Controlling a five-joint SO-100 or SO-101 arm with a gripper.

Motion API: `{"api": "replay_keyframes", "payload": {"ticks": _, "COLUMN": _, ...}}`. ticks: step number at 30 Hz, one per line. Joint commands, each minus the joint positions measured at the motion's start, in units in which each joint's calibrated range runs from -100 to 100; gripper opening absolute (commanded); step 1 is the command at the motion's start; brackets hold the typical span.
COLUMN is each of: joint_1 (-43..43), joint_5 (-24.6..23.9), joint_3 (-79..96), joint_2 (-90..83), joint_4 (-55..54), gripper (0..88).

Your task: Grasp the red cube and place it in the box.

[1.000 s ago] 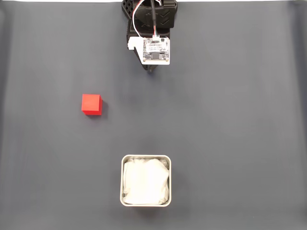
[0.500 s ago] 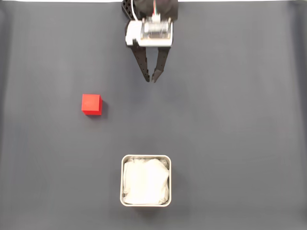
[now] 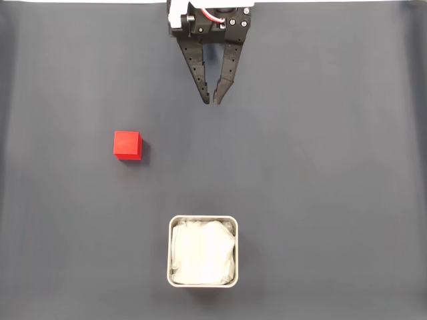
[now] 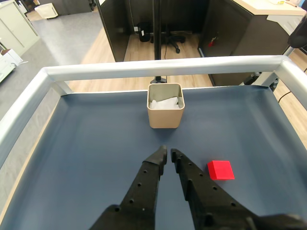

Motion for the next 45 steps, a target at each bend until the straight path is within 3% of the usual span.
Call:
{"api": "replay_keyframes", "payload": {"ticks": 1, "joint_1": 1.7, "joint_5": 0.5, "joint_3": -6.4, "joint_2": 3.6, "joint_4": 2.8, "gripper": 0.0}}
{"api": "replay_keyframes", "payload": {"ticks": 27, "joint_1": 22.0, "joint_5": 0.1, "joint_3": -10.4, "joint_2": 12.6, "joint_4": 9.7, "gripper": 0.4}}
{"api": "replay_keyframes", "payload": {"ticks": 45, "joint_1": 27.1, "joint_5": -1.0, "joint_3": -10.7, "joint_2": 17.3, "joint_4": 9.1, "gripper": 13.9}}
